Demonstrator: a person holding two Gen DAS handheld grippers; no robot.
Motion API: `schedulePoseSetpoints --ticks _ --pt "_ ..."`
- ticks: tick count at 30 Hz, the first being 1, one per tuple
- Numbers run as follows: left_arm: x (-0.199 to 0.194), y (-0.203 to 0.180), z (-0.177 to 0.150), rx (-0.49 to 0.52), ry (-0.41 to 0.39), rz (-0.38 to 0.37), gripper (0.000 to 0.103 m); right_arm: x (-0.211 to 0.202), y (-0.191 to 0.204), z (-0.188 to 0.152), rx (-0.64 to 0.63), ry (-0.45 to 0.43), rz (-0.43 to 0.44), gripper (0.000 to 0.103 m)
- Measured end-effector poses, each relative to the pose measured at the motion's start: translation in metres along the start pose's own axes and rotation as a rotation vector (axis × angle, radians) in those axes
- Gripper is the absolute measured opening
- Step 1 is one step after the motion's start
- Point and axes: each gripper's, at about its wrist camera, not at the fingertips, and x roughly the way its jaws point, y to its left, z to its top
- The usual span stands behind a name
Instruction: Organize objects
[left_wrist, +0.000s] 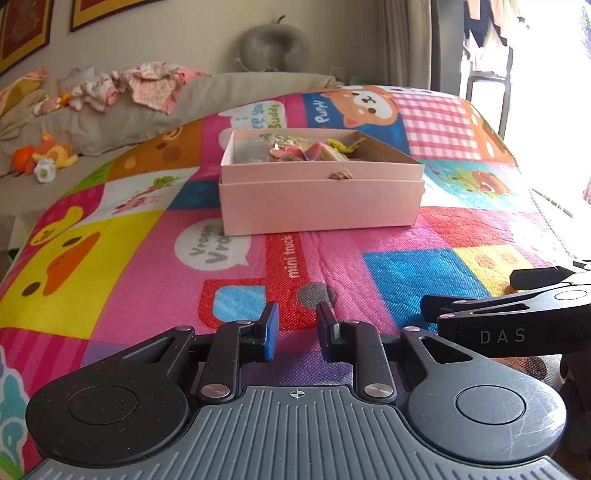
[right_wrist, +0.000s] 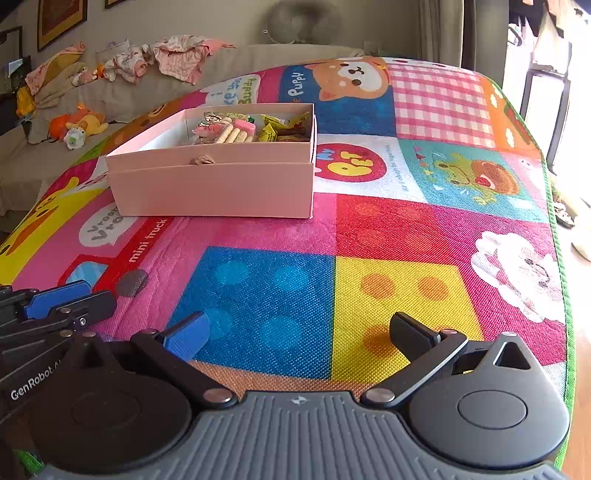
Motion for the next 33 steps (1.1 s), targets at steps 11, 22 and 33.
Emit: schedulePoseSetpoints --ticks 11,22,33 --pt "0.0023 -0.0020 0.0006 0.012 -0.002 -0.006 0.025 -0.0016 -0.0013 -0.0031 -0.003 -0.023 0.004 0.103" --pt "0.0019 -0.0013 0.0003 0.009 -0.002 -0.005 0.025 -0.0014 -0.0015 -0.0032 -0.003 -0.023 0.004 0.103" --pt "0.0017 -0.0047 -0.0002 0.030 -0.004 0.011 0.025 -0.0012 -0.0017 -0.0029 -0.003 -0.023 0.004 0.103"
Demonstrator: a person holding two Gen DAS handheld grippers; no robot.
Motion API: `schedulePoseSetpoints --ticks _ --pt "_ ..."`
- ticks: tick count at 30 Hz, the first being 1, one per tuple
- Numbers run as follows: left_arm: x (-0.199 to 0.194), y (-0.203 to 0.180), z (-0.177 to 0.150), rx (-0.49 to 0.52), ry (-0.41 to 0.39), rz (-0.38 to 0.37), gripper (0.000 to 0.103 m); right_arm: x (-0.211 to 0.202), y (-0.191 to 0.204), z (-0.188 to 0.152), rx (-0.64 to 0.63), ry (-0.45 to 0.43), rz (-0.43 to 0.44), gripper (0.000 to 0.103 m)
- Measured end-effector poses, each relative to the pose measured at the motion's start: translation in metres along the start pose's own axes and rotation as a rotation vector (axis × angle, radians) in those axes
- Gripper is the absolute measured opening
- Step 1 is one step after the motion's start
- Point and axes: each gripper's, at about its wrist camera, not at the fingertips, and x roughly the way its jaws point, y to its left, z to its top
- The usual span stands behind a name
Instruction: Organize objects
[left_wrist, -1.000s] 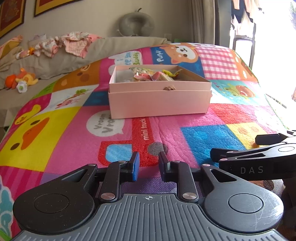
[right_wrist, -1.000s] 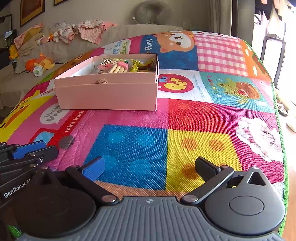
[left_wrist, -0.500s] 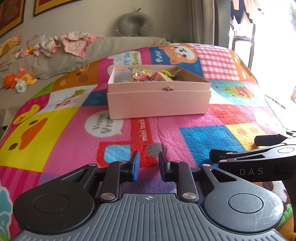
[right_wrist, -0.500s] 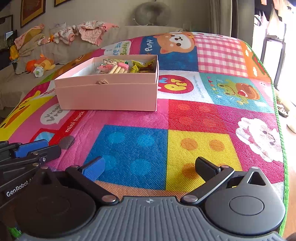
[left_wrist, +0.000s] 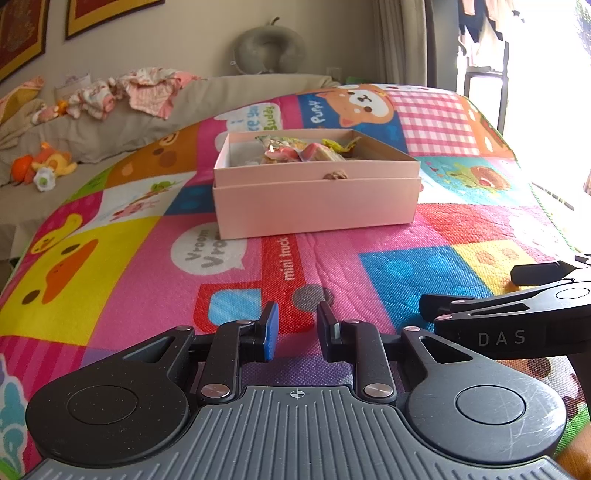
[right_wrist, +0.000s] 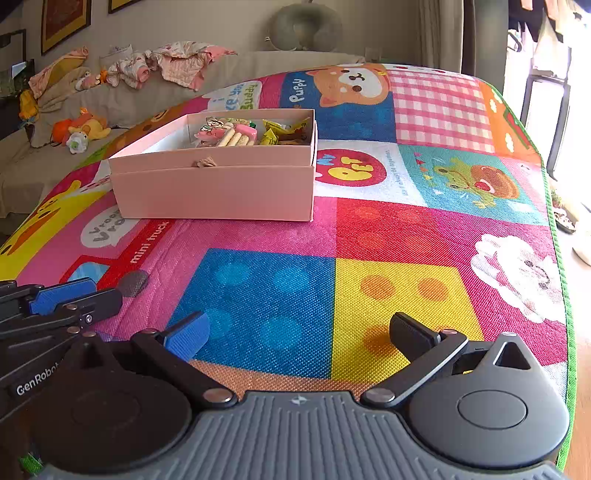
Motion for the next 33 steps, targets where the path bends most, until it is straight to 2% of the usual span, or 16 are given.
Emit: schedulePoseSetpoints --ticks 33 --pt "0.0005 0.0034 0.0006 -0.023 0.001 -0.016 0.025 -0.0001 0.0001 0.0005 0.000 0.000 0.000 0.103"
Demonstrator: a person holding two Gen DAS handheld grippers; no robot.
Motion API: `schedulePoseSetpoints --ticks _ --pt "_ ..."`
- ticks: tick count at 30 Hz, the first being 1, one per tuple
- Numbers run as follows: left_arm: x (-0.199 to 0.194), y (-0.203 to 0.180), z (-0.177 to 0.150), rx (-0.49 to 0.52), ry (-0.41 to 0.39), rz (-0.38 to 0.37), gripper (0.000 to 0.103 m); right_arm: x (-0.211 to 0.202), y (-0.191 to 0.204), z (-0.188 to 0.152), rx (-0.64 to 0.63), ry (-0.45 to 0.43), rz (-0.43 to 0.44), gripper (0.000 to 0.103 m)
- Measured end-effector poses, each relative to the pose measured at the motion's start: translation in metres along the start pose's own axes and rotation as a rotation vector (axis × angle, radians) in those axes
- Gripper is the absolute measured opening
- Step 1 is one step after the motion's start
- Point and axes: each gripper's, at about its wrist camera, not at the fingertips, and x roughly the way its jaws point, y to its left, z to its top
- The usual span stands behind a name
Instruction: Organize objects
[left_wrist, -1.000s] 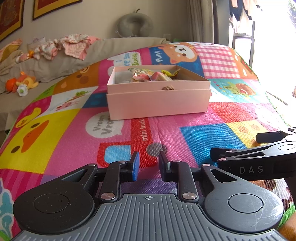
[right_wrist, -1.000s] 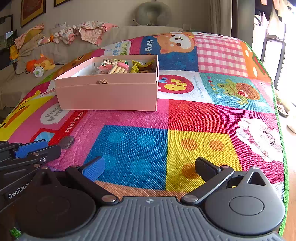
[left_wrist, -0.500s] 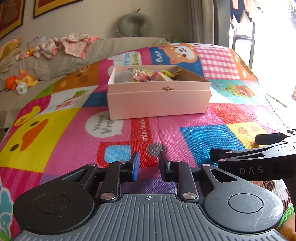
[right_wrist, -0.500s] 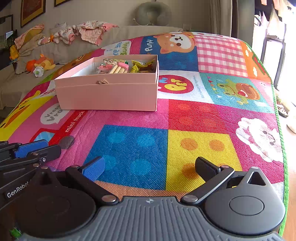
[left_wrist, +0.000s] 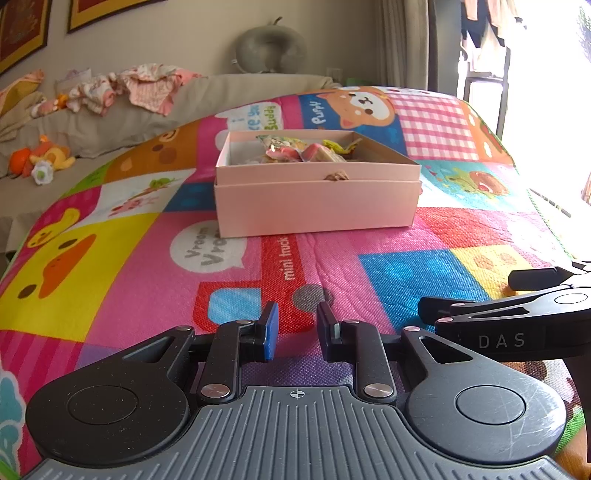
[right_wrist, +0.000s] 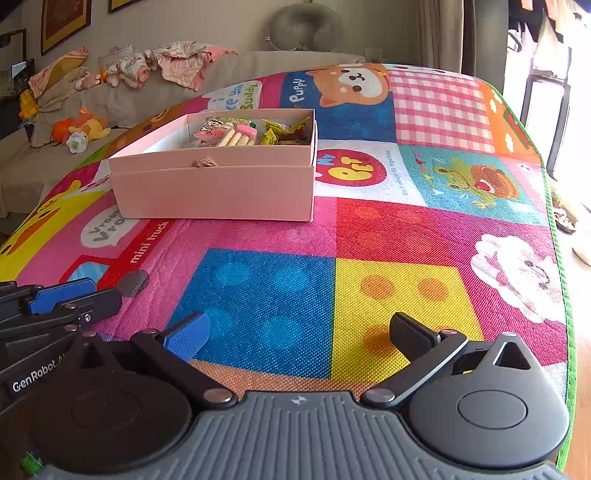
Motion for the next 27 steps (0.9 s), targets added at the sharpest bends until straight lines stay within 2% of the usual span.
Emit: schedulePoseSetpoints --ticks 27 --pt "0.0009 0.0045 -0.0003 -0.032 -0.001 -0.021 0.025 -0.0001 0.0001 -0.0001 0.000 0.000 0.000 0.103"
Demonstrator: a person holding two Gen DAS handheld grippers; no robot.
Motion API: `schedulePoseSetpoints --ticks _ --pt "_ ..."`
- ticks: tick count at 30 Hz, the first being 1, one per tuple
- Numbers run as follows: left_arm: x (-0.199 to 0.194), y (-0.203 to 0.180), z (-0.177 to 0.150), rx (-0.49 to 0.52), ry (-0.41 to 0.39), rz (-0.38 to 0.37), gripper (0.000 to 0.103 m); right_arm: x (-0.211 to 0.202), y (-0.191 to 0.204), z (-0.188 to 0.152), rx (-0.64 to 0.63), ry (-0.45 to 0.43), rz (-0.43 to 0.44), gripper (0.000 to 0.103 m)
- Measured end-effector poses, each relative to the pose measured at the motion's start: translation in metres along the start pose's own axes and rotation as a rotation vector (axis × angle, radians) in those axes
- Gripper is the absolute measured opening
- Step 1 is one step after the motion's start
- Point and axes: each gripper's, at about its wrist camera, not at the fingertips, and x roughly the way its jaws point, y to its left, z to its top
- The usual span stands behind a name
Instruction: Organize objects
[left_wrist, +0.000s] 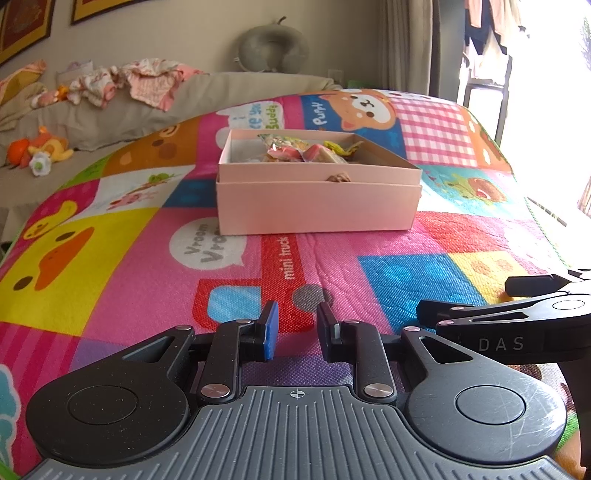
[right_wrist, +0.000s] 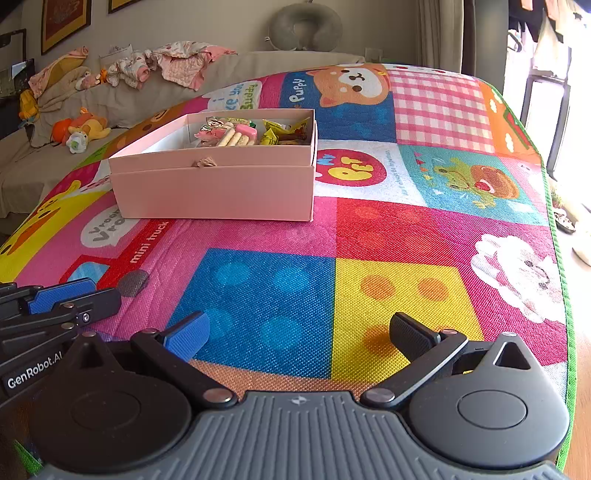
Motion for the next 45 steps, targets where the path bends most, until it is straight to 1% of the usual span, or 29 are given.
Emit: schedulePoseSetpoints --ticks 5,9,26,45 --pt "0.0002 0.0008 0.0005 -0.010 0.001 0.001 0.025 0.0001 -0.0004 0.0002 0.001 0.000 0.001 0.103" --pt "0.0001 -0.0016 0.0001 0.001 0.001 0.011 0.025 0.0000 -0.0003 0.0002 0.000 0.000 0.000 0.103" --pt "-0.0003 0.0046 0.0004 -0.031 -0.004 -0.016 0.026 0.0006 0.0000 -0.0001 0.003 -0.001 0.003 0.103" --pt "-0.0010 -0.0021 -0.0014 0.019 -0.001 0.010 0.027 0.0006 0.0011 -0.0004 0.003 -0.001 0.002 0.103"
